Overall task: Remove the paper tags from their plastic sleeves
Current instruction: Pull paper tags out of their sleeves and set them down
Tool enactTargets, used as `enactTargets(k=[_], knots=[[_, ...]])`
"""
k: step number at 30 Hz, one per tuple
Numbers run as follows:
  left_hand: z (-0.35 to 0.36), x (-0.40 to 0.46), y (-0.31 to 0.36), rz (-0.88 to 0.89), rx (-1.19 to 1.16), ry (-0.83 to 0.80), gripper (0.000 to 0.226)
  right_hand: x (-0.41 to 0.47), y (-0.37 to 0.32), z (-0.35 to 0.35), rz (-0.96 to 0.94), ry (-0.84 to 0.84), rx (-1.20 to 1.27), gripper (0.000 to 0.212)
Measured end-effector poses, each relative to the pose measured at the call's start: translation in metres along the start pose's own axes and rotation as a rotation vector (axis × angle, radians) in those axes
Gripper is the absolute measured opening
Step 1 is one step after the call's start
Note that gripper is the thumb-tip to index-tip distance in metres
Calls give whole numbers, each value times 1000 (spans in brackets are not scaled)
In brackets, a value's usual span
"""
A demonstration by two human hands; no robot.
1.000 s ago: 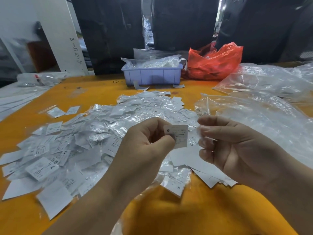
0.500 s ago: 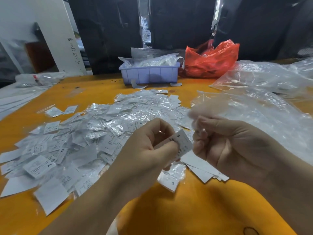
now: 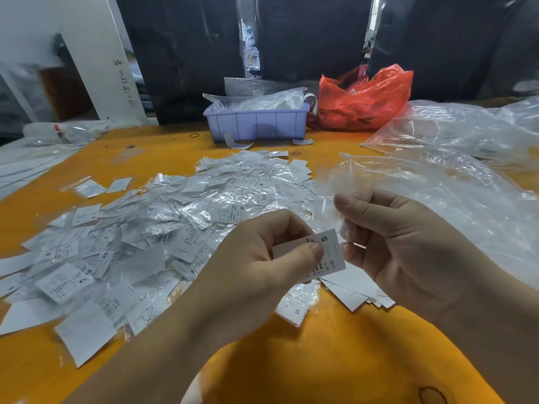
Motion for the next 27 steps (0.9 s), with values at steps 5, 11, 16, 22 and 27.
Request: enactTargets(k=[5,11,16,22,27], knots=[[0,0,0,-8,22,15,16,-1,0,2,-11,-17,-10,16],[-5,2,-3,-49,-63,32,18,-4,1,6,7,-49,-41,17],[-6,3,-5,-60,-131,34,16,-5,1,7,20,-54,-53,21],[-9,4,-8,-74,-196,48,16,-4,6,11,49,-100,-50,18],[-11,5,-10,-79,-227,68,13,-6,12,16,87,-162,-110,22]])
Point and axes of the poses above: each hand's wrist, its own x-axis towards the middle knuckle, its own z-axis out of the palm, y = z × x, the point moved 9 cm from there along x, towards the middle knuckle, and after that the axes turned 3 degrees about -z, right-handed, at the moved point
